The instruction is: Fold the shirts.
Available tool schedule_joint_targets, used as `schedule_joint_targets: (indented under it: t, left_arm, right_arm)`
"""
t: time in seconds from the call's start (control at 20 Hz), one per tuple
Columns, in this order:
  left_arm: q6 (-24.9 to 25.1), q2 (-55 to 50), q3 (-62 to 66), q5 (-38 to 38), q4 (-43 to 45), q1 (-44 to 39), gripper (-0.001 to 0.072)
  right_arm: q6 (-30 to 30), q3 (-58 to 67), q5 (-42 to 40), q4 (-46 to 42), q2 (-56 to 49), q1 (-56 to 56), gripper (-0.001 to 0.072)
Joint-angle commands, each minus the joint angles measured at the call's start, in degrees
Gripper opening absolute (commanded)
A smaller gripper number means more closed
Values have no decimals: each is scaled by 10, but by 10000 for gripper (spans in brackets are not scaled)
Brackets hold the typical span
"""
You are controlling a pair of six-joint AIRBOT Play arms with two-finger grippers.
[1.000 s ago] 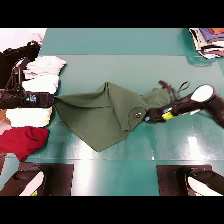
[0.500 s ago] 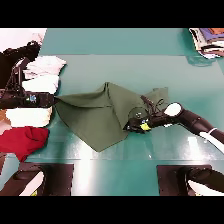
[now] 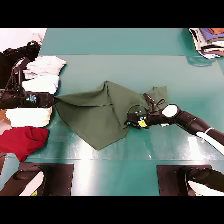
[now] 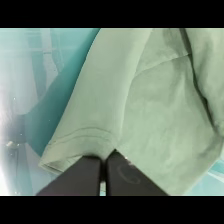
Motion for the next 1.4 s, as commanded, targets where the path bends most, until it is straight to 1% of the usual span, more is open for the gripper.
schedule_joint_targets:
  t: [0.0, 0.05, 0.15, 0.3, 0.4, 0.55, 0.75, 0.9, 1.0, 1.1, 1.15, 1.25, 1.35]
  left_arm:
    - [-2, 0, 0, 0, 0, 0, 24]
    - [-1, 0, 0, 0, -2, 0, 24]
    - [-1, 1, 3, 0, -1, 0, 24]
    - [-1, 1, 67, -1, 0, 0, 24]
    - [-1, 2, 152, -6, 0, 0, 24]
    - [0, 2, 314, -27, 0, 0, 24]
    - [0, 2, 520, -45, 0, 0, 24]
    - [-7, 2, 624, -54, -10, 0, 24]
    - [-15, 2, 663, -63, -31, 0, 23]
    - [-14, 2, 670, -62, -61, 0, 23]
    - [-15, 2, 668, -64, -63, 0, 24]
    - [-14, 2, 659, -71, -54, 0, 24]
    - [-15, 0, 627, -71, -19, 0, 24]
  right_arm:
    - [-17, 0, -14, 0, 0, 1, 38]
    - [-26, 2, -13, -1, 0, 1, 18]
    - [-32, 15, -12, -14, 14, -2, 18]
    - [-32, 73, 19, -87, 75, -38, 18]
    - [-32, 136, 59, -141, 130, -87, 18]
    - [-33, 245, 119, -188, 211, -184, 18]
    - [-45, 370, 154, -201, 298, -317, 18]
    - [-52, 443, 186, -200, 337, -406, 18]
    - [-52, 491, 228, -199, 342, -458, 18]
    - [-52, 541, 280, -200, 327, -496, 18]
    - [-52, 572, 312, -199, 314, -511, 18]
    - [-52, 634, 371, -199, 280, -526, 18]
    - [-44, 688, 419, -194, 235, -527, 18]
